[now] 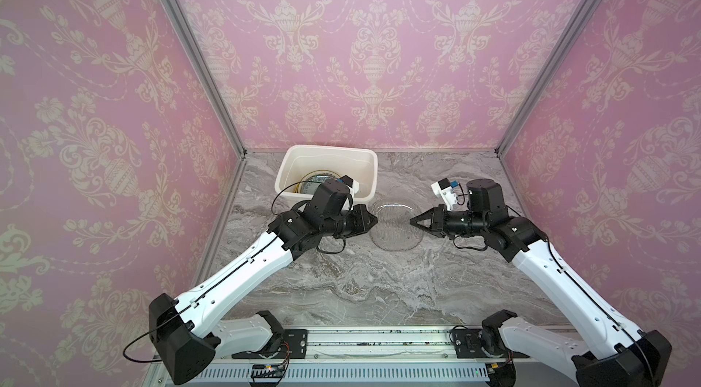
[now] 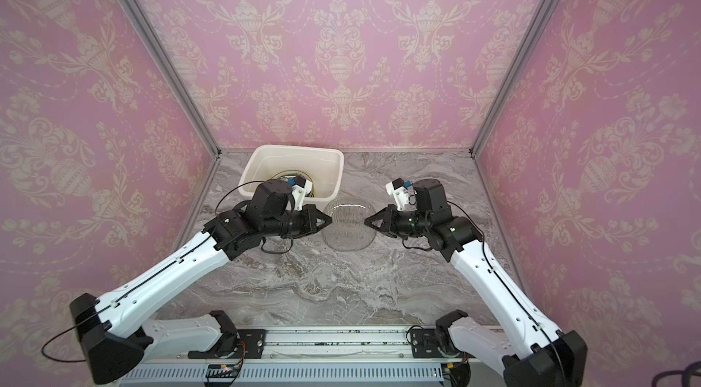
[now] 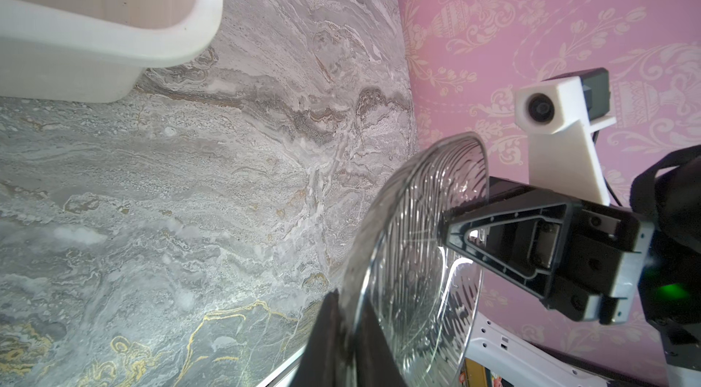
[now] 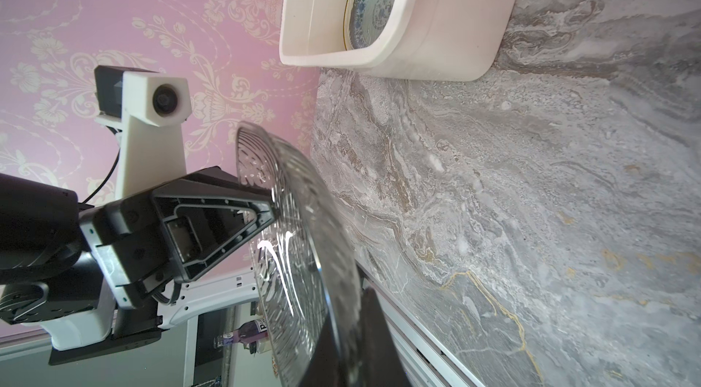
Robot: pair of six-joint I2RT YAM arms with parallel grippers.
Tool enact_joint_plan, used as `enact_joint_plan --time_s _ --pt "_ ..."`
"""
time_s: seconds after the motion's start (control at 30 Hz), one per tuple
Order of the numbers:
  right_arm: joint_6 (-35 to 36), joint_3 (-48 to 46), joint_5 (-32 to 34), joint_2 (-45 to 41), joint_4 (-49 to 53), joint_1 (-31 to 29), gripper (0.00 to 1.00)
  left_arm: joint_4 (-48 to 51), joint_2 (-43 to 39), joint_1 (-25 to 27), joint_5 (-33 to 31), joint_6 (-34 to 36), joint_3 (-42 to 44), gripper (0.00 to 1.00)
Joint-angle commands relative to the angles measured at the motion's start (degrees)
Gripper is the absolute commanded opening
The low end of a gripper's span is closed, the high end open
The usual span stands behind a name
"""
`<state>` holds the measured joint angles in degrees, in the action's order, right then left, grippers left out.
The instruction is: Place the plates into the plastic bin on the countertop
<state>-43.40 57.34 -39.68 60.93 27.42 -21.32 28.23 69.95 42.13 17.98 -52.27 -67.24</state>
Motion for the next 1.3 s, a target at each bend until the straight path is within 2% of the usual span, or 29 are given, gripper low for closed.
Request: enact_joint_plan --time_s 0.0,0.1,0.23,0.37,0.6,0.77,0.9,1.07,1.13,1.27 --pt "-0.9 2.7 0.1 -0.9 -1.5 -0.6 0.0 -1.9 -1.3 0.1 1.2 -0.2 0.2 0.43" --pt "-0.9 5.7 3.1 0.4 1.4 -0.6 0.0 -1.5 -4.2 -0.3 -2.7 1.7 -0.5 0.6" --pt "-3.2 11.8 8.8 3.9 5.3 -0.7 0.0 0.7 -7.9 -0.3 -9.5 7.7 -3.4 0.78" --pt "-9.5 15.6 12.9 8.2 1.3 -1.8 0.0 2.9 -12.7 -0.4 -19.4 16.4 -4.9 0.99" --pt "-12.3 31.6 20.0 24.6 0.3 -7.3 0.0 5.7 -19.7 -0.4 -38.9 31.6 -4.4 0.99" --pt "-13.6 47.0 21.4 39.7 0.9 -10.1 0.0 6.2 -23.0 -0.4 -47.6 38.2 -3.5 0.99" --pt "-13.1 62.2 19.7 53.0 2.9 -11.8 0.0 7.8 -25.4 -0.4 -51.9 40.7 -2.1 0.99" --pt "-8.8 81.9 16.3 68.7 8.4 -13.1 0.0 10.2 -27.1 -0.4 -57.5 42.9 -1.2 0.99" --pt "-8.6 85.1 14.4 72.9 8.3 -13.3 0.0 10.2 -27.2 -0.4 -59.2 44.1 -1.1 0.99" --pt "-9.0 84.4 11.1 77.1 3.4 -13.6 0.0 9.8 -26.1 -0.3 -60.9 45.8 -1.2 0.99"
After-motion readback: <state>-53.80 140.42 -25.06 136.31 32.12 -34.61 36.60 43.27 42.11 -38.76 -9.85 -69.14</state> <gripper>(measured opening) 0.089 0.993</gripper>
